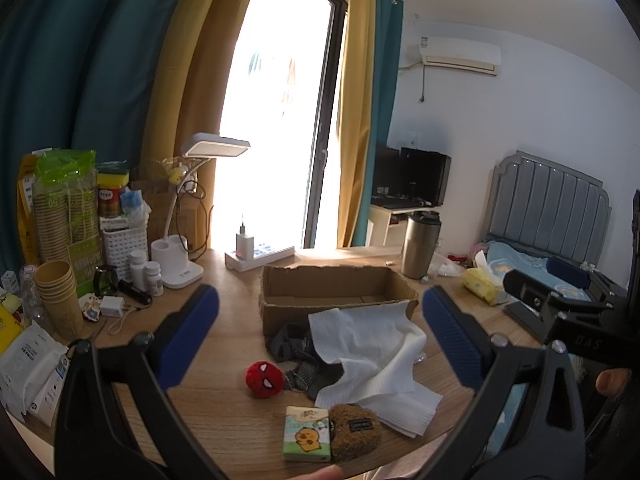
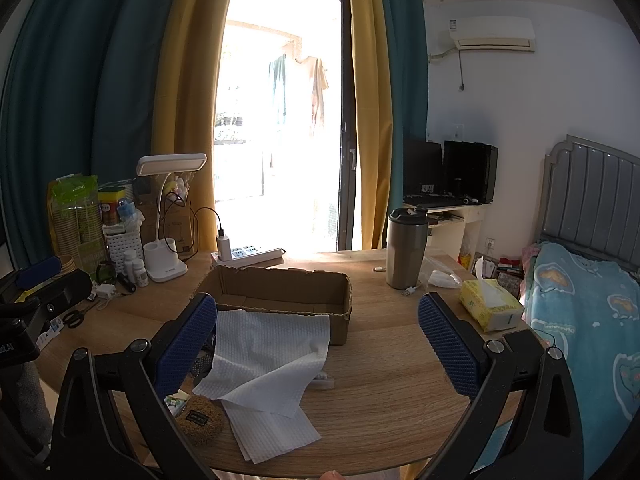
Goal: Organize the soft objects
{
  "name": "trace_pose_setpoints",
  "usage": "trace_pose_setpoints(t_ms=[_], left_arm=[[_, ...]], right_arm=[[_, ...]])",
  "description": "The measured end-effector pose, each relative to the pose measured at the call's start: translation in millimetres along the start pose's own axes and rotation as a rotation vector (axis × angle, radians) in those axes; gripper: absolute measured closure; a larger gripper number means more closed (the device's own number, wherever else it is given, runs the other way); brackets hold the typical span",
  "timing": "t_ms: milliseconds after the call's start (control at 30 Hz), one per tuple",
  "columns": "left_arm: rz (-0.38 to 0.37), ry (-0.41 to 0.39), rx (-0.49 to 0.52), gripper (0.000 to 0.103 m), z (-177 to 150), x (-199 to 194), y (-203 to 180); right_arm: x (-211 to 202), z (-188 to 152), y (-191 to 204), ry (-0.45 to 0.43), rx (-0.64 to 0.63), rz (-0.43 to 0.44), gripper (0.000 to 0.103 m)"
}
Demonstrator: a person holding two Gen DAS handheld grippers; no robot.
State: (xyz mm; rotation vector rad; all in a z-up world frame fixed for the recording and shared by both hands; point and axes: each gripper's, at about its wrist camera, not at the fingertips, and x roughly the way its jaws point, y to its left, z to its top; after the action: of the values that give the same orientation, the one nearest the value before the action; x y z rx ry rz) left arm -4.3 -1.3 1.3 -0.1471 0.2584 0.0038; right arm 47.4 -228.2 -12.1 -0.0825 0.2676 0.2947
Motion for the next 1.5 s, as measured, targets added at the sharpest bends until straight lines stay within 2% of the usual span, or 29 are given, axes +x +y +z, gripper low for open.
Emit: trace_pose_setpoints(t_ms=[800, 933, 1267, 1500], left_arm=[[0.002, 0.004, -0.005, 0.0, -4, -2, 4], [0.013, 0.019, -0.006, 0.0, -9, 0, 8], [0.056, 0.153, -0.01, 0.0, -38, 29, 24], [0.051, 0.301, 0.011, 0.001, -67, 60, 25]], right_arm=[[3, 0, 3, 0.008, 0.001, 0.005, 0.0], [5, -10, 11, 0.017, -0.002, 0.013, 0.0], [34, -27, 5, 0.108, -0.003, 0.016, 0.0], [55, -41, 7, 0.173, -0.005, 0.028, 0.0]])
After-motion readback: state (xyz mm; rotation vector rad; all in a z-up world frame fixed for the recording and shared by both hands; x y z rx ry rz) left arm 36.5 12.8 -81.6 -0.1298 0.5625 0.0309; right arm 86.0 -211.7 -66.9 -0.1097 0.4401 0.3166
